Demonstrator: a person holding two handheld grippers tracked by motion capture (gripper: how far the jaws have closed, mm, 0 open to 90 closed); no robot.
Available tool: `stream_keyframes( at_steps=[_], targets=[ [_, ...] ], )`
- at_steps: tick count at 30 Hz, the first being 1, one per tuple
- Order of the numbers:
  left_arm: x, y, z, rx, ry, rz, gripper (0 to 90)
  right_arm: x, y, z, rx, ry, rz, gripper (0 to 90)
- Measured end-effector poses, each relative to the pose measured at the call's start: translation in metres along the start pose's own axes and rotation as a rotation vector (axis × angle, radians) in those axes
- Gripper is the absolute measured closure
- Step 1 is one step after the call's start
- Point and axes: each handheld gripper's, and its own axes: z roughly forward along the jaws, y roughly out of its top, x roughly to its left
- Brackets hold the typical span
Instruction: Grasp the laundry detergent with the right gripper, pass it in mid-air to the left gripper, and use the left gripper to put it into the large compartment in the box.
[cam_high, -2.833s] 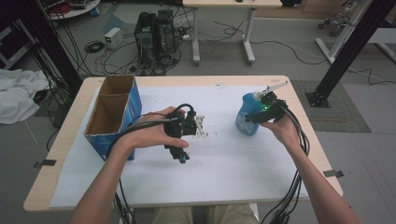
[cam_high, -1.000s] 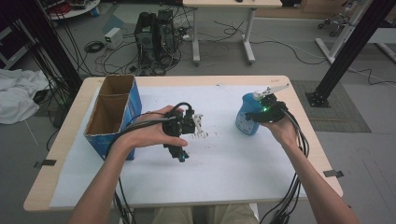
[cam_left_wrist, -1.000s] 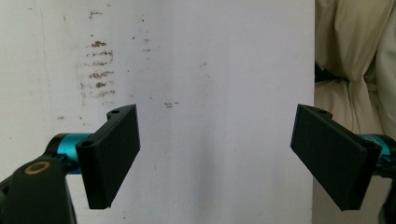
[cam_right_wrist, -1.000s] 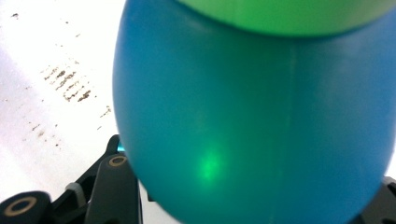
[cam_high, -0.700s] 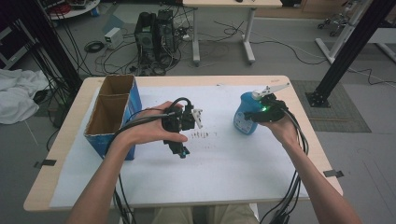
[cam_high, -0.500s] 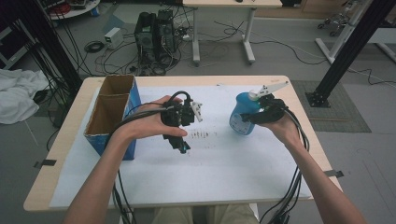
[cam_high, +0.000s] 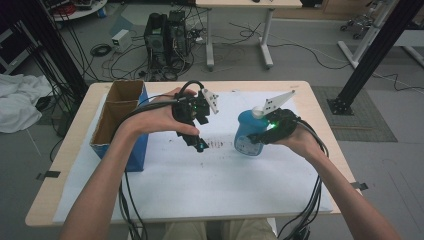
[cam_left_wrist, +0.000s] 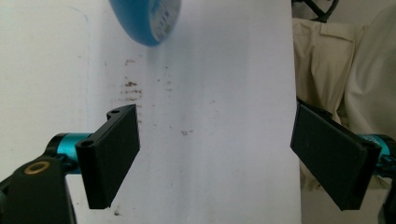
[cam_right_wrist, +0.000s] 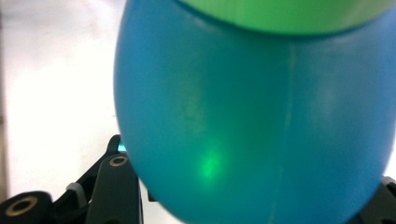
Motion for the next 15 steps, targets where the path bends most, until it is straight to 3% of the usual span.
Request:
stream_keyframes(
  at_steps=[1, 2, 3, 4, 5, 6, 7, 8, 9, 10, 11, 12, 13, 14, 15],
  targets=[
    [-0.002, -0.002, 0.003, 0.010, -0.007, -0.001, 15.8, 0.000, 0.000, 0.000, 0.000, 0.002, -0.005, 45.9],
    [-0.011, -0.012, 0.024, 0.083, 0.022, -0.011, 15.8, -0.029, -0.020, -0.004, -0.035, -0.168, 0.154, 45.9],
    [0.002, 0.005, -0.004, -0.020, 0.008, -0.001, 15.8, 0.007, 0.005, 0.004, 0.005, 0.029, -0.030, 46.0],
    [-0.004, -0.006, 0.008, 0.017, -0.018, 0.003, 15.8, 0.007, 0.005, 0.004, 0.005, 0.029, -0.030, 46.0],
    [0.003, 0.009, -0.005, -0.025, 0.013, 0.005, 15.8, -0.011, -0.008, -0.003, -0.014, -0.064, 0.046, 46.0],
    [0.002, 0.006, -0.004, -0.022, 0.010, -0.001, 15.8, 0.010, 0.008, 0.006, 0.010, 0.041, -0.046, 46.0],
    [0.003, 0.008, -0.005, -0.024, 0.012, 0.003, 15.8, -0.001, -0.001, 0.000, -0.003, -0.008, 0.003, 46.0],
    [0.003, 0.008, -0.005, -0.024, 0.012, 0.003, 15.8, -0.001, -0.001, 0.000, -0.003, -0.008, 0.003, 46.0],
    [0.003, 0.008, -0.005, -0.024, 0.012, 0.003, 15.8, 0.010, 0.008, 0.006, 0.009, 0.038, -0.042, 46.0],
    [0.004, 0.011, -0.006, -0.025, 0.013, 0.008, 15.8, 0.013, 0.010, 0.009, 0.014, 0.049, -0.056, 46.0],
    [0.011, 0.025, -0.002, -0.023, 0.015, 0.016, 15.8, 0.012, 0.010, 0.008, 0.013, 0.048, -0.055, 46.0],
    [0.010, 0.024, -0.003, -0.025, 0.015, 0.013, 15.8, 0.022, 0.017, 0.020, 0.018, 0.097, -0.097, 46.0],
    [0.009, 0.021, -0.004, -0.023, 0.013, 0.013, 15.8, 0.021, 0.016, 0.019, 0.019, 0.092, -0.091, 46.0],
    [0.012, 0.029, 0.001, -0.026, 0.018, 0.017, 15.8, 0.018, 0.015, 0.016, 0.019, 0.080, -0.081, 46.0],
    [0.013, 0.032, 0.004, -0.026, 0.012, 0.023, 15.8, 0.026, 0.020, 0.023, 0.019, 0.113, -0.113, 46.0]
  ],
)
